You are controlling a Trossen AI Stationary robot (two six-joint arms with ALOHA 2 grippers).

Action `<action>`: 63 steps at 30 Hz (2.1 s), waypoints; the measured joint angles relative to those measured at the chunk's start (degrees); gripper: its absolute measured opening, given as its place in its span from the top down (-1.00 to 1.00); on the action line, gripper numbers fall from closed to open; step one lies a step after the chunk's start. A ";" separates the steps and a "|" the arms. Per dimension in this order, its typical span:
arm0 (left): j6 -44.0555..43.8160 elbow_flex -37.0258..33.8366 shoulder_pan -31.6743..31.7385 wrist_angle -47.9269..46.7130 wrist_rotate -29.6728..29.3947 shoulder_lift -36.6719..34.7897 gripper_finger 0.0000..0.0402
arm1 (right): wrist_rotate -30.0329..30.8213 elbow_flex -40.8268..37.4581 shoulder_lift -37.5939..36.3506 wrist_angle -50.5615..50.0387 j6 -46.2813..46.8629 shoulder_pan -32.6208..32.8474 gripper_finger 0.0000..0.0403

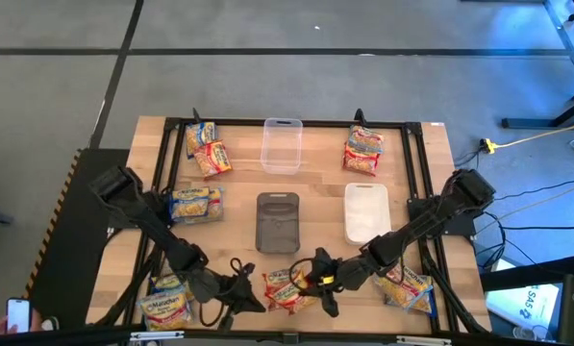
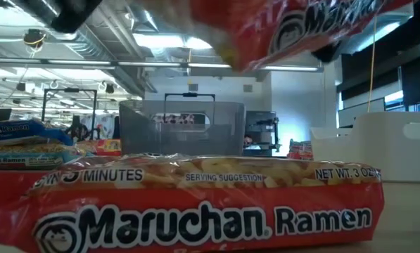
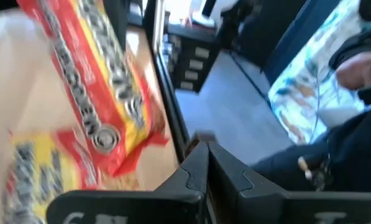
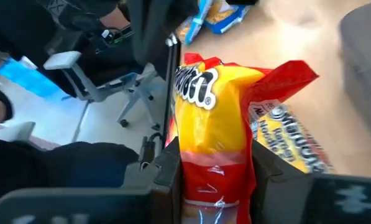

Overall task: Sort Maruchan noodles
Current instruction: Put the red noodle pack into the gray bin

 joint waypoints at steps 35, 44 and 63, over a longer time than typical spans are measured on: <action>3.92 -0.07 24.21 -6.59 11.28 -10.21 -0.33 | 9.83 -0.04 -15.77 -20.51 -15.42 -6.33 0.56; 6.70 -0.07 27.29 -9.22 11.66 -9.81 -0.31 | 9.88 -0.07 -15.77 -18.52 -16.21 -7.76 0.55; 5.03 -0.07 29.70 -11.37 18.57 -9.75 0.06 | 10.76 -0.07 -13.07 -12.69 -20.34 -9.62 0.54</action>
